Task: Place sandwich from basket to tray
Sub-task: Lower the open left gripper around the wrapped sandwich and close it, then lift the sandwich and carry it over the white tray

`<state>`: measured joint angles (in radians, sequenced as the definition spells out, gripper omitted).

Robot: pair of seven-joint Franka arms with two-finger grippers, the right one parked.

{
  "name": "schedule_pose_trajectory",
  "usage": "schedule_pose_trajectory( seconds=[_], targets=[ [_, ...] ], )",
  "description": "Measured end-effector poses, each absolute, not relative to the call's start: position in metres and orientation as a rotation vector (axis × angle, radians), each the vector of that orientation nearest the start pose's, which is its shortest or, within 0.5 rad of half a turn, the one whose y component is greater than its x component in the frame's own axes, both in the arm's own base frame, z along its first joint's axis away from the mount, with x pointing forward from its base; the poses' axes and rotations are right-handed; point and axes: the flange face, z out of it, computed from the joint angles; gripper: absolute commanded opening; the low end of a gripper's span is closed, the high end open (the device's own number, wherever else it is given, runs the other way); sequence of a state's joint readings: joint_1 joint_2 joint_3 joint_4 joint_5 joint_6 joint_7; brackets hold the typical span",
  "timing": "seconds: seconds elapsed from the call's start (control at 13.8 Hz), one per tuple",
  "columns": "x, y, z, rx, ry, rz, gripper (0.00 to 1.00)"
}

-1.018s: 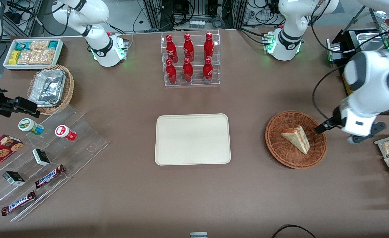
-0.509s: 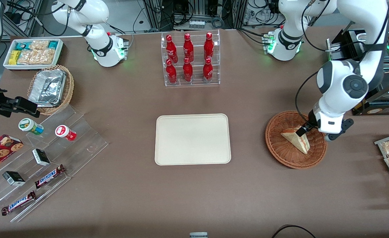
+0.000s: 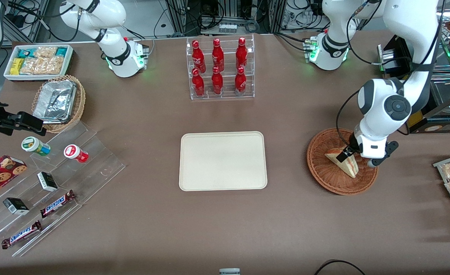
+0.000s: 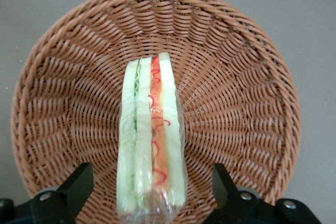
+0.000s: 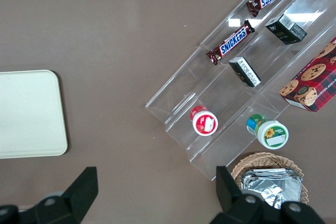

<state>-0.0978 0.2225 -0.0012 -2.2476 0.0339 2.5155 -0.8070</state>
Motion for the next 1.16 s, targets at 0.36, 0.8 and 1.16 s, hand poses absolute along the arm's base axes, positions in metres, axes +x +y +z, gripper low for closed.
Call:
schedule_pose_trajectory(
  seconds=[0.36, 0.8, 1.16],
  targets=[
    [0.541, -0.054, 0.243, -2.948, -1.085, -0.066, 0.05],
    [0.543, -0.054, 0.250, -2.941, -1.104, -0.081, 0.00],
    [0.552, -0.063, 0.339, -2.893, -0.995, 0.057, 0.00]
  ],
)
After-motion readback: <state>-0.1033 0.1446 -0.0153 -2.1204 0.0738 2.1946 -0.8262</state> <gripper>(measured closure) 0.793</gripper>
